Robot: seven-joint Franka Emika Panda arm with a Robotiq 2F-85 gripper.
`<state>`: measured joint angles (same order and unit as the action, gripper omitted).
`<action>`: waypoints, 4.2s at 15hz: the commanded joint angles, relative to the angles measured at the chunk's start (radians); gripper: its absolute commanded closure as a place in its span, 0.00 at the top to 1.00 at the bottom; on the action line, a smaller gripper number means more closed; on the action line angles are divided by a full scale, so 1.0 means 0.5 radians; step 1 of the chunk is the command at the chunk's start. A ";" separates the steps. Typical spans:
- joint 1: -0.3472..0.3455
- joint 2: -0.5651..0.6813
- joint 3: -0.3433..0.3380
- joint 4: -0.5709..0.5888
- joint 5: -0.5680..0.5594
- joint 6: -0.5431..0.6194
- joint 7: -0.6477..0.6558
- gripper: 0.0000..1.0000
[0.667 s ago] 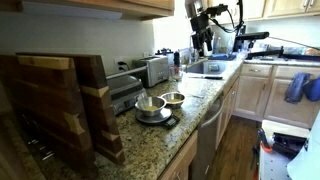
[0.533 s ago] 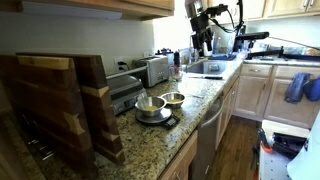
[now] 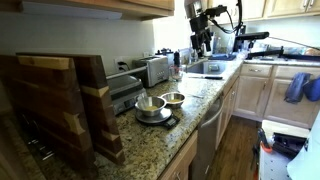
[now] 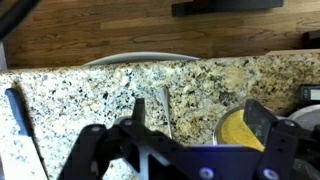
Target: Use the spoon to transfer some powder from the silver bowl to the other bowl on the scale
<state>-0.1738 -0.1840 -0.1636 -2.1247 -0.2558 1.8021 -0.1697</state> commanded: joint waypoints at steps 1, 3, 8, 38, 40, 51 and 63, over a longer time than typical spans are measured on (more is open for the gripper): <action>0.000 0.111 -0.043 0.018 0.028 0.218 -0.064 1.00; -0.009 0.218 -0.064 0.037 0.046 0.372 -0.109 1.00; -0.025 0.465 -0.077 0.120 0.046 0.616 -0.184 1.00; -0.196 1.130 0.046 0.212 0.388 1.081 -0.639 1.00; -0.195 1.163 0.077 0.200 0.384 1.121 -0.656 1.00; -0.174 1.123 0.083 0.095 0.303 1.298 -0.599 1.00; -0.426 1.183 0.150 0.167 0.565 1.436 -0.823 0.90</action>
<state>-0.3300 0.4230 -0.1250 -2.0170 -0.0404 2.4948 -0.5090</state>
